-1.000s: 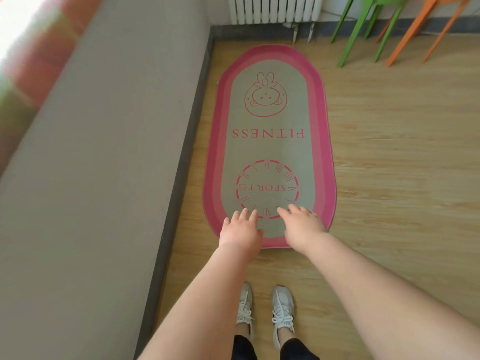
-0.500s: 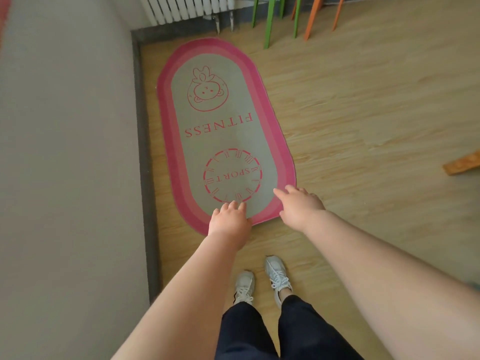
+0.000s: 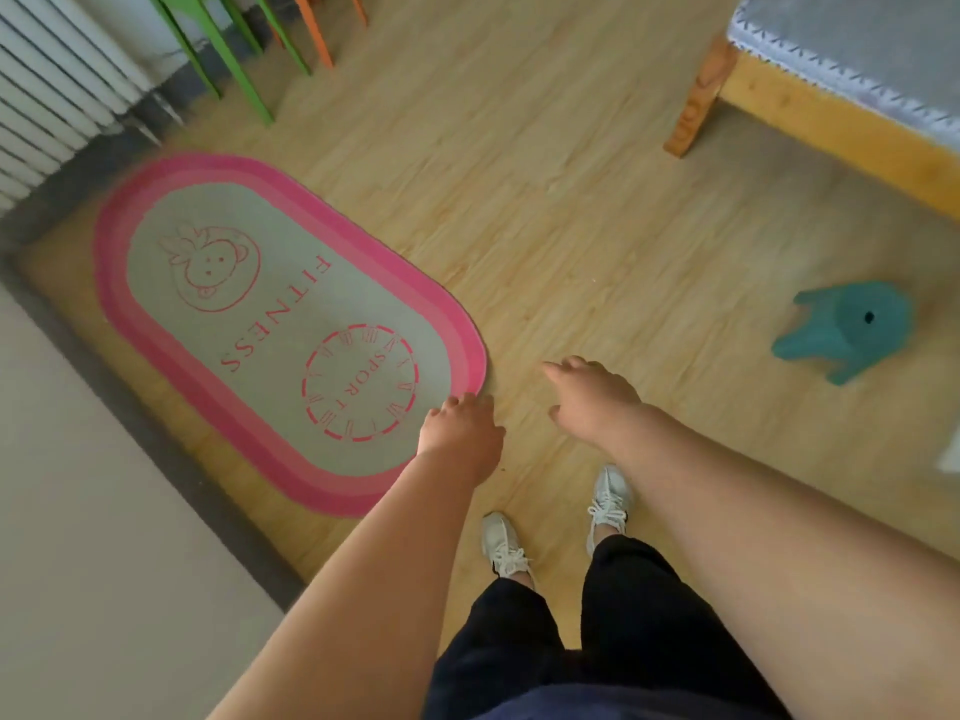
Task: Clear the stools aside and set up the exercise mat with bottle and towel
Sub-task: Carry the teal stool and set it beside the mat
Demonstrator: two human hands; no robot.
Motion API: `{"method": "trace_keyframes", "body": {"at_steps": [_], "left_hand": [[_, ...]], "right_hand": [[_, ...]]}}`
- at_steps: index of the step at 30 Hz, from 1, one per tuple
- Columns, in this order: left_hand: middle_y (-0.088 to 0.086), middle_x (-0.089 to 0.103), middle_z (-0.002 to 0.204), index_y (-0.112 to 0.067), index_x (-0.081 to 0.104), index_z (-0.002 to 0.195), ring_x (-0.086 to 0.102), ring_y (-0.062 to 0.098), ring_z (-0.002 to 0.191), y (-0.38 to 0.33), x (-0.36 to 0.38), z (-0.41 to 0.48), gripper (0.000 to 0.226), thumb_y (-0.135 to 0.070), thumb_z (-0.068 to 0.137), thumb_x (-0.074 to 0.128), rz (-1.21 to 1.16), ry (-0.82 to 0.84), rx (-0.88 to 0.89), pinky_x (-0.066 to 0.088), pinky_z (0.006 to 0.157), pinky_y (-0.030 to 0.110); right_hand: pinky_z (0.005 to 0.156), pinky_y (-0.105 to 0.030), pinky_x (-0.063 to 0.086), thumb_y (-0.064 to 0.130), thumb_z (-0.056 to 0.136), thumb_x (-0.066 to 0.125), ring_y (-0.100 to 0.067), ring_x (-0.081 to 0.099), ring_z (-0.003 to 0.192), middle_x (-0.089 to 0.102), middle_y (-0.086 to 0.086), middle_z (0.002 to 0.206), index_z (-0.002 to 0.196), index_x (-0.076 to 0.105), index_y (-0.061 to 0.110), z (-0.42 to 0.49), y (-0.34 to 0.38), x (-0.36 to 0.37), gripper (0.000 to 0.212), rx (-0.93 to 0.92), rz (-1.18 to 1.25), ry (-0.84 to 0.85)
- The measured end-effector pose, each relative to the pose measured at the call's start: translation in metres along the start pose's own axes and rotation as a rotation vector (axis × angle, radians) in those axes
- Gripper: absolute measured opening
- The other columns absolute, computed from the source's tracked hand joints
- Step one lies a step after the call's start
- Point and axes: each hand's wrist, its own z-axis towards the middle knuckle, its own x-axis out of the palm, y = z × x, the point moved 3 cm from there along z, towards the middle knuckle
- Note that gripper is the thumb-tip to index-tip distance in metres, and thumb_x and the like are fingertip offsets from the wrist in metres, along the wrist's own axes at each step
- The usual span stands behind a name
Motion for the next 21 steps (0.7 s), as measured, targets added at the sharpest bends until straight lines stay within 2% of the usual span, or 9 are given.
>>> {"method": "trace_keyframes", "body": {"at_steps": [6,10,15,21], "left_hand": [[0.006,0.04,0.144,-0.017,0.033,0.142,0.039,0.028,0.131,-0.112,-0.008,0.034,0.048,-0.039,0.099,0.035,0.185,0.07,0.176,0.035,0.105,0.044],[0.005,0.041,0.143,-0.017,0.032,0.144,0.042,0.026,0.129,-0.203,-0.018,0.061,0.049,-0.038,0.1,0.034,0.258,0.06,0.279,0.038,0.102,0.042],[0.007,0.034,0.15,-0.015,0.025,0.148,0.036,0.026,0.135,-0.319,-0.029,0.085,0.052,-0.038,0.102,0.029,0.352,0.054,0.406,0.034,0.108,0.04],[0.006,0.035,0.149,-0.015,0.025,0.148,0.038,0.025,0.133,-0.429,-0.041,0.114,0.051,-0.037,0.102,0.028,0.436,0.014,0.506,0.035,0.106,0.039]], "right_hand": [[0.095,-0.04,0.044,0.017,0.094,0.049,-0.028,0.044,0.126,0.042,-0.007,0.141,0.146,0.032,0.022,-0.026,-0.119,0.004,0.056,0.167,0.142,-0.02],[0.1,-0.039,0.043,0.018,0.095,0.047,-0.026,0.041,0.131,0.039,-0.006,0.145,0.147,0.031,0.022,-0.046,-0.209,0.003,0.055,0.288,0.212,-0.059],[0.1,-0.039,0.042,0.018,0.095,0.048,-0.026,0.043,0.129,0.04,-0.005,0.143,0.149,0.028,0.021,-0.071,-0.324,-0.004,0.057,0.447,0.311,-0.086],[0.098,-0.039,0.043,0.018,0.097,0.048,-0.026,0.043,0.128,0.04,-0.007,0.143,0.15,0.028,0.019,-0.085,-0.422,-0.018,0.057,0.548,0.377,-0.124]]}}
